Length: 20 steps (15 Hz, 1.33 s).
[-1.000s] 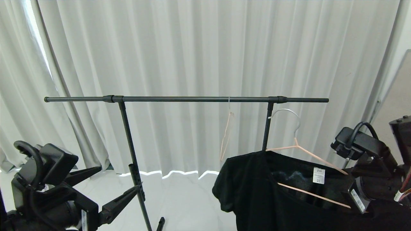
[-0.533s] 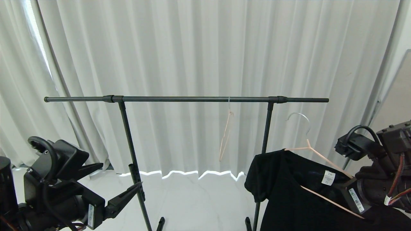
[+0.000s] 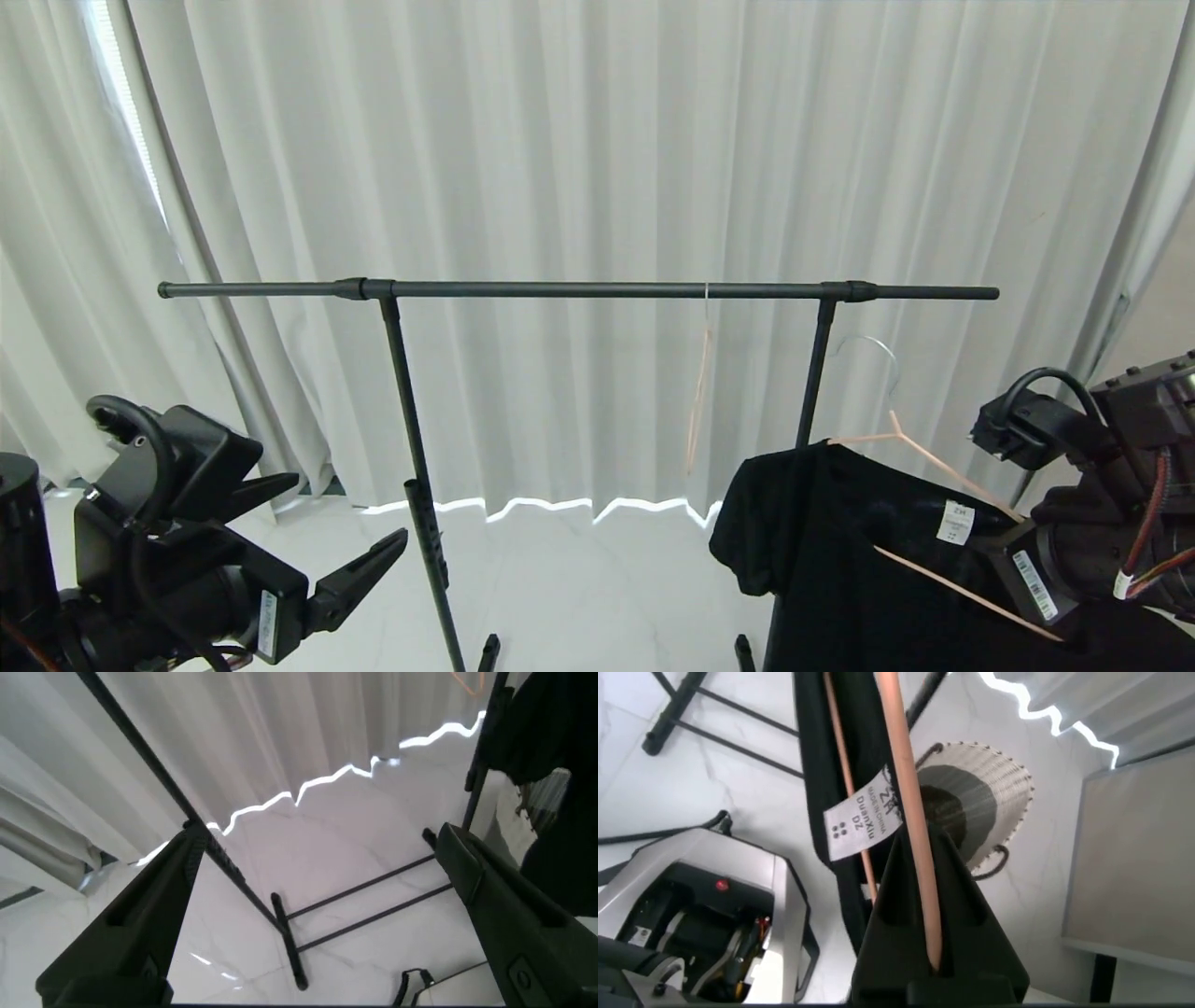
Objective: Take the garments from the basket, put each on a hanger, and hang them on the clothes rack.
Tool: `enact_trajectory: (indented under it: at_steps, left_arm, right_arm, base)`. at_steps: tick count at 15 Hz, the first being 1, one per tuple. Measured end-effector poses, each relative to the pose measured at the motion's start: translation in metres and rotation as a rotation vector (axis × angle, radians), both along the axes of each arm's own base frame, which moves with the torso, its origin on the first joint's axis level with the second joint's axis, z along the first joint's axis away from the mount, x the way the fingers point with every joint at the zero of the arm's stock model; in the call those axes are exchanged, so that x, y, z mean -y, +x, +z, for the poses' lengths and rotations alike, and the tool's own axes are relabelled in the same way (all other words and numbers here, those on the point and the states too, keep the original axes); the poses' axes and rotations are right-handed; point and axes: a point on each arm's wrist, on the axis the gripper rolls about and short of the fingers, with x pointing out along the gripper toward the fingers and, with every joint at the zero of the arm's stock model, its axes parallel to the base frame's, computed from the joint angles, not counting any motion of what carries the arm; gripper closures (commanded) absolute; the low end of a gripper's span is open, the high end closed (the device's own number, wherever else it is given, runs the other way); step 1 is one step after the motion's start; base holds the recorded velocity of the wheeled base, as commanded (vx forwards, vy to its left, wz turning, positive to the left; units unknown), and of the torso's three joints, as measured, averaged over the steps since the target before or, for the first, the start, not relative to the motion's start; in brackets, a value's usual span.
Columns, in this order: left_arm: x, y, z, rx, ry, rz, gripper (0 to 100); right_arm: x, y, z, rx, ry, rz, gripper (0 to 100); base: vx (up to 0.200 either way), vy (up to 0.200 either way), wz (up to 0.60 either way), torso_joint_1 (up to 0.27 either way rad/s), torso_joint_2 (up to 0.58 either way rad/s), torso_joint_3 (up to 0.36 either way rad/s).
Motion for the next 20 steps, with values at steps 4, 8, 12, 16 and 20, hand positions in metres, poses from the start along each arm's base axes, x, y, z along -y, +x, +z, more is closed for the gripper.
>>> enact_trajectory:
  at_steps: [4,8,12,16,20]
  left_arm:
    - [0.0,0.0,0.0,-0.003,0.001,0.0,0]
    - [0.0,0.0,-0.001,-0.003,0.003,0.0,0]
    - [0.0,0.0,-0.001,-0.004,0.005,-0.001,0]
    - [0.0,0.0,-0.001,-0.001,0.005,-0.003,0]
    - [0.001,0.0,0.0,0.0,0.005,-0.006,0]
  right_arm:
    - [-0.004,0.0,-0.001,-0.007,-0.002,0.02,100]
    - [-0.018,0.001,-0.004,-0.01,0.04,0.032,100]
    - [-0.042,0.012,0.0,-0.004,0.13,0.001,100]
    - [-0.074,0.042,0.013,0.066,0.216,-0.105,100]
    - [-0.098,0.062,0.017,0.116,0.254,-0.102,100]
  base:
    - [0.0,0.2,0.0,0.001,0.0,0.001]
    - [0.0,0.1,0.0,0.002,0.0,0.001]
    - [0.0,0.0,0.0,0.0,0.0,0.0]
    - [0.0,0.0,0.0,0.0,0.0,0.0]
    - [0.05,0.0,0.0,0.002,0.0,-0.001]
